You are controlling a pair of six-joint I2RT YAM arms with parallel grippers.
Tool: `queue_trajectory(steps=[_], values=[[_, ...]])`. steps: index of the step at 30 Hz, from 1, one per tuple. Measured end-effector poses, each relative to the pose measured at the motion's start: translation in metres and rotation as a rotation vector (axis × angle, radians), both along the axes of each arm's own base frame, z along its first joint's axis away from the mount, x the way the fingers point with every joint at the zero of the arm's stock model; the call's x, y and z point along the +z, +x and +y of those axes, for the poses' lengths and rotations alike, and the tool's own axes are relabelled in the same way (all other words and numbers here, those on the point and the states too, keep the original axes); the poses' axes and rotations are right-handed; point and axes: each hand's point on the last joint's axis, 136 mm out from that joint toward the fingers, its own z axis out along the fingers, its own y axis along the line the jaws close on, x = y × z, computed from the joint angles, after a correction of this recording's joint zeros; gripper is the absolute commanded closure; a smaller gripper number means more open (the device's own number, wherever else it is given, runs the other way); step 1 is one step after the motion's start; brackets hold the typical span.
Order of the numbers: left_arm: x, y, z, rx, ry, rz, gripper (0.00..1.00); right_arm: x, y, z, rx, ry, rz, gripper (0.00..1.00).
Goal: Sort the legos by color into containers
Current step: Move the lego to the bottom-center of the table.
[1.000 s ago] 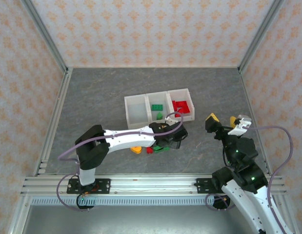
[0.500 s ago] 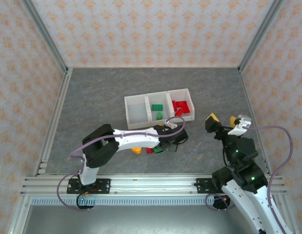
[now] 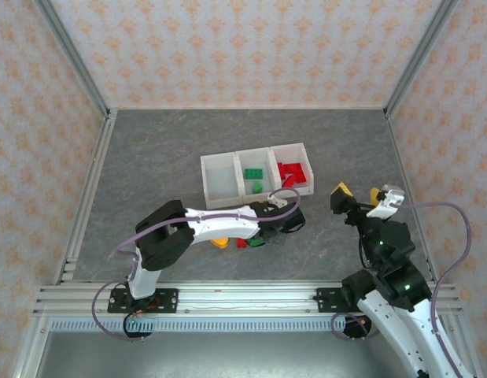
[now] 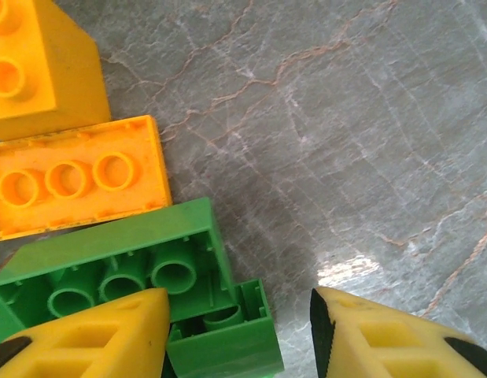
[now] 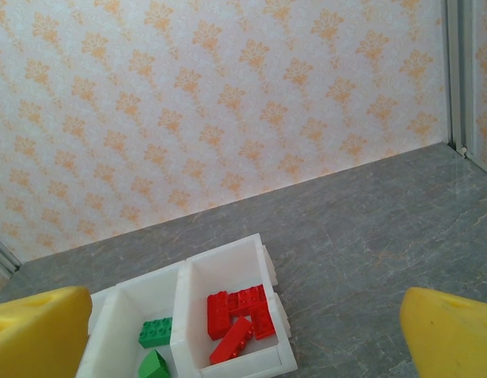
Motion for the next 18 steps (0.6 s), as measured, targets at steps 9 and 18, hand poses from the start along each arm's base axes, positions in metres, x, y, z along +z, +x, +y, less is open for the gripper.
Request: queue_trajectory(steps=[9,18], values=[[-0.003,-0.020,-0.025,-0.063,-0.017,0.022,0.47,0.000,0.000,0.000,0.000,0.000,0.000,0.00],[-0.004,-0.024,-0.019,-0.061,0.016,0.023,0.42,0.000,0.000,0.000,0.000,0.000,0.000,0.00]])
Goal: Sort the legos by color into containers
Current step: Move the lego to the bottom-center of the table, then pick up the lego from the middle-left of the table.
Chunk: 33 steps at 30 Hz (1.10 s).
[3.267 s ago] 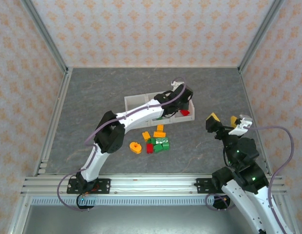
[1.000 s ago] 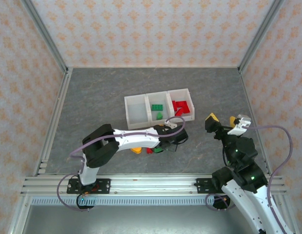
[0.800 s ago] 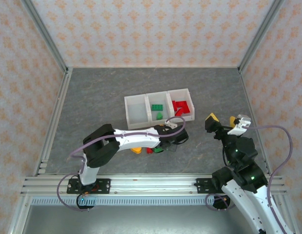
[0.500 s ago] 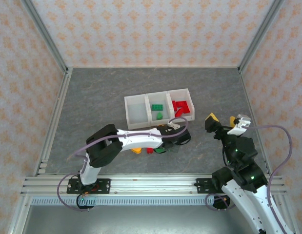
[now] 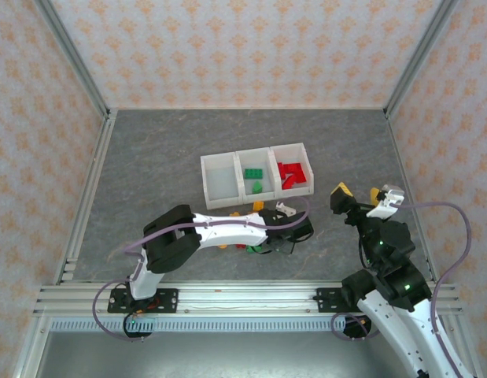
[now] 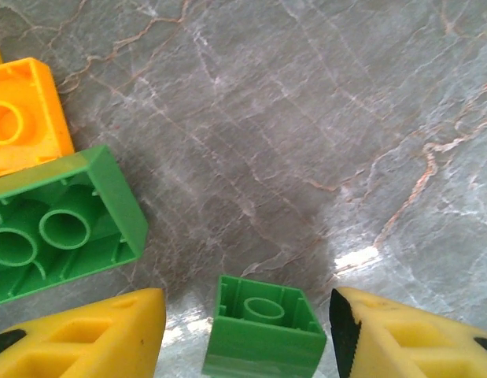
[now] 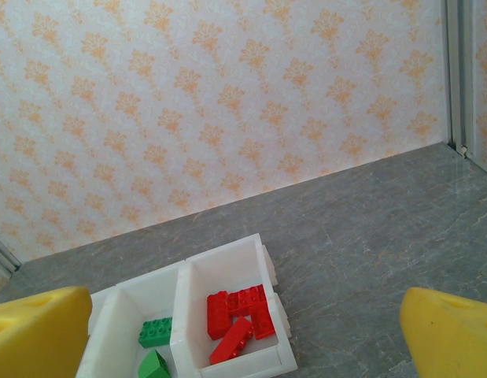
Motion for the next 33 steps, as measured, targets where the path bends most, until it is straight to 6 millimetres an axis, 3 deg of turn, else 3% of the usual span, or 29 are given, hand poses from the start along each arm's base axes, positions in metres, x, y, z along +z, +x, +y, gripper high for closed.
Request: queue_trajectory(steps=[17,22,33], values=[[-0.005,-0.004,0.003,-0.028,0.016,0.017,0.48,-0.002,0.001,0.001,0.000,-0.003,0.007,0.00],[-0.020,-0.007,0.002,-0.040,0.037,0.041,0.52,-0.002,0.001,0.001,0.000,-0.004,0.008,0.00],[-0.021,-0.006,-0.003,-0.058,0.036,0.042,0.55,-0.002,0.001,0.001,-0.001,-0.003,0.008,0.00]])
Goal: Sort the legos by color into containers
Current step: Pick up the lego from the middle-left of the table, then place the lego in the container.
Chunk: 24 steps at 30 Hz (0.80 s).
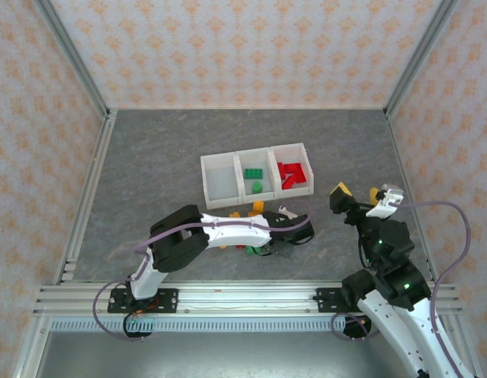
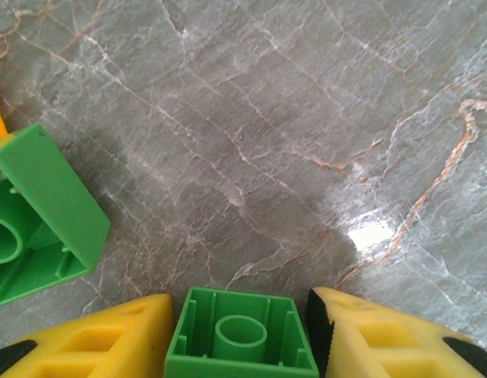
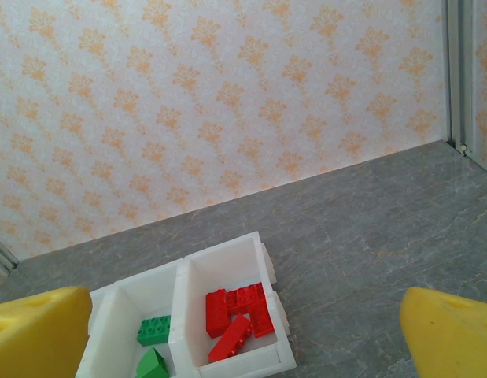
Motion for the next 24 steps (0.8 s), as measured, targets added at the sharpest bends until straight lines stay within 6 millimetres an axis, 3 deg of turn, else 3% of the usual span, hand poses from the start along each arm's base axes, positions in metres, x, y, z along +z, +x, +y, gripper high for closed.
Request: queue_trajectory(steps=[9,13,19,24], values=[[0.002,0.001,-0.003,-0.002,-0.006,-0.003,0.77,0.000,0.000,0.000,0.000,0.000,0.000,0.00],[0.008,0.009,-0.001,0.011,0.007,-0.046,0.80,0.000,0.000,-0.001,-0.003,0.000,0.000,0.00],[0.058,0.045,-0.006,0.050,-0.027,-0.181,0.79,0.000,0.000,-0.003,-0.015,-0.001,-0.001,0.00],[0.120,0.116,0.005,0.142,-0.095,-0.307,0.79,0.000,0.000,-0.003,-0.018,-0.001,-0.001,0.00]])
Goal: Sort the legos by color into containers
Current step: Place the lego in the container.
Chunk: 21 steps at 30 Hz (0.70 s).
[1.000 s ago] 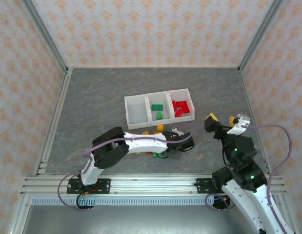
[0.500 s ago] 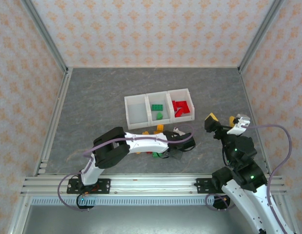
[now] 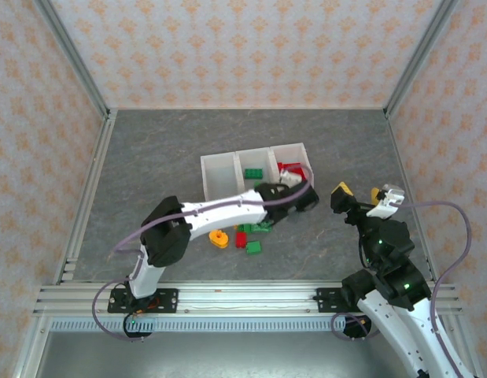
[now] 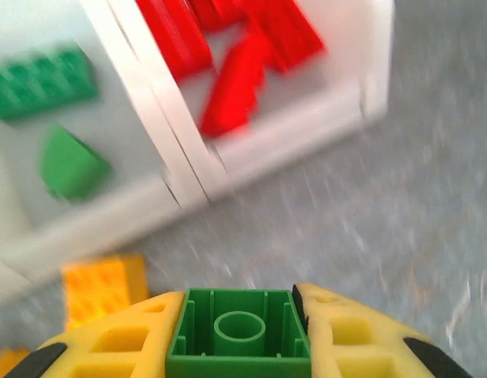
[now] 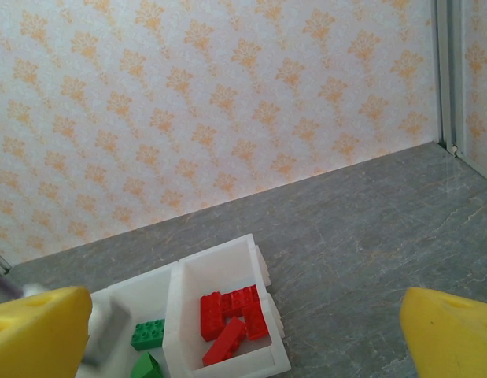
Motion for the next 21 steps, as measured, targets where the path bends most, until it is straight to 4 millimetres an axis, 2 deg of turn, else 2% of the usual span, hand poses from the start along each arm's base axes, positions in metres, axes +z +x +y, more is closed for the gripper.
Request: queue_trajectory(steps=[4,7,9,12,15,21], values=[[0.031,0.058,0.035,0.084,-0.016,-0.067,0.80,0.000,0.000,0.000,0.000,0.000,0.000,0.00],[0.045,0.092,0.062,0.143,-0.012,-0.099,0.79,0.000,0.000,0.000,0.000,0.000,0.000,0.00],[0.047,0.107,0.074,0.166,-0.007,-0.109,0.79,0.000,0.000,0.000,0.000,0.000,0.000,0.00],[0.038,0.121,0.084,0.176,0.008,-0.095,0.78,0.000,0.000,0.000,0.000,0.000,0.000,0.00],[0.020,0.130,0.086,0.166,0.031,-0.068,0.77,0.000,0.000,0.000,0.000,0.000,0.000,0.00],[-0.022,0.130,0.076,0.132,0.049,0.007,0.68,0.000,0.000,0.000,0.000,0.000,0.000,0.00]])
